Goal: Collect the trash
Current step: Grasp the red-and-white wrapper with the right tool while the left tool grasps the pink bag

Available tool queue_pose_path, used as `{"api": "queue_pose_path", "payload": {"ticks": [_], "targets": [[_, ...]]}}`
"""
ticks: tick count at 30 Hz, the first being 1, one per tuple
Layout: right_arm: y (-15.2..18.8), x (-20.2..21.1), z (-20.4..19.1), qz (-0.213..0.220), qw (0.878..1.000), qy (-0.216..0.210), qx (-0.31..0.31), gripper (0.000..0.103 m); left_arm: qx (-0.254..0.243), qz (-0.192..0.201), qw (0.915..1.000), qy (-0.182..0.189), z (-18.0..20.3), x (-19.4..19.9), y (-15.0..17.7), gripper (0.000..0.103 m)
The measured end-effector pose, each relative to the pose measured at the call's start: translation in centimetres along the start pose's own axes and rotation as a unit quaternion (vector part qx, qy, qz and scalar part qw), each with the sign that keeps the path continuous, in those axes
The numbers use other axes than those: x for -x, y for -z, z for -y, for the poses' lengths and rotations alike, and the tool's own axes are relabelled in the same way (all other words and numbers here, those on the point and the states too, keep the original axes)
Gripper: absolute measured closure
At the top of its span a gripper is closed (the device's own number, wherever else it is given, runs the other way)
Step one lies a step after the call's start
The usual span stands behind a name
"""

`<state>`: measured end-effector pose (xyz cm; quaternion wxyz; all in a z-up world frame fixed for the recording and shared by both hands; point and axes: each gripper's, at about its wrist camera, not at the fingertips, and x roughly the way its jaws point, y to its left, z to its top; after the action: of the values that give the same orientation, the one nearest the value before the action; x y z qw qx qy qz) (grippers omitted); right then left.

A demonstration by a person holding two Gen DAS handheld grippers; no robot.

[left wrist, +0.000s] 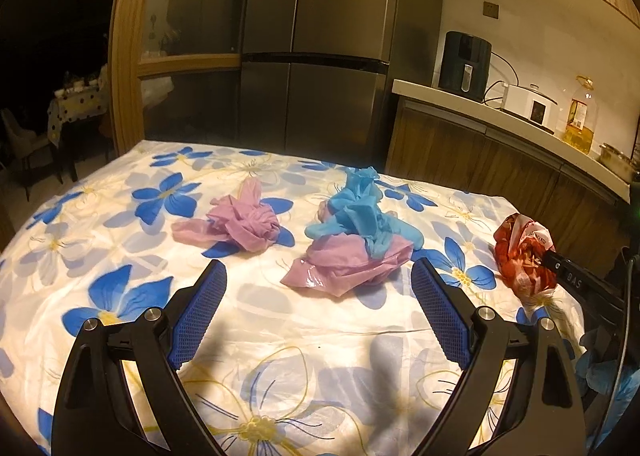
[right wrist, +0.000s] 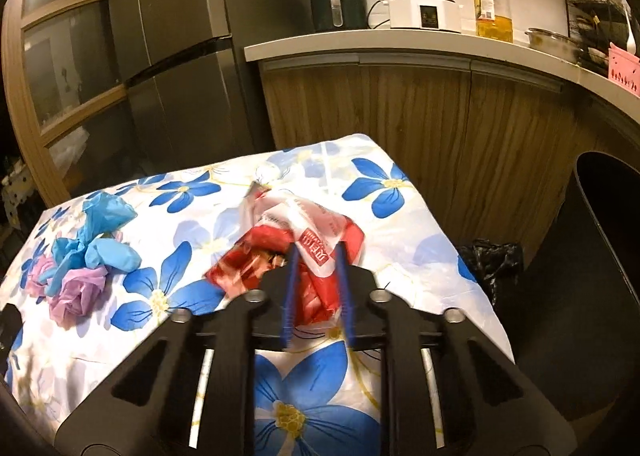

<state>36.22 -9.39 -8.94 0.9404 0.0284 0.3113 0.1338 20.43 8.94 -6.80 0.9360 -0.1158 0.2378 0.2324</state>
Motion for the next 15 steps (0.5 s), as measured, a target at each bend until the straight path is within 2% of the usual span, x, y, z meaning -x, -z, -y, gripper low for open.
{"api": "queue_pose_path", "payload": {"ticks": [2,10,12,13,15], "targets": [[0.2,0.3,0.1,0.003,1.0,-0.004,-0.001,0.101,0.002,-0.005,1.0,0.003,0.0,-0.4,0.1,0.013],[0.5,2.9,-0.1,0.045,0.999,-0.012,0.006,0.102,0.009,-0.041,0.9991,0.002,0.4,-3.1,-0.3,0.015],[0.7,3.5,-0.1,0.052,0.999,-0.014,0.008,0.102,0.008,-0.061,0.9981,0.002,0.4,-4.2,-0.3,0.028],[0.7,3.7,-0.1,0.054,0.998,-0.014,0.007,0.102,0.005,-0.074,0.9972,0.004,0.5,-4.7,-0.1,0.032],[0.7,4.1,-0.1,0.057,0.998,-0.017,0.007,0.102,0.002,-0.095,0.9954,0.006,0.6,-5.6,0.2,0.05]]}}
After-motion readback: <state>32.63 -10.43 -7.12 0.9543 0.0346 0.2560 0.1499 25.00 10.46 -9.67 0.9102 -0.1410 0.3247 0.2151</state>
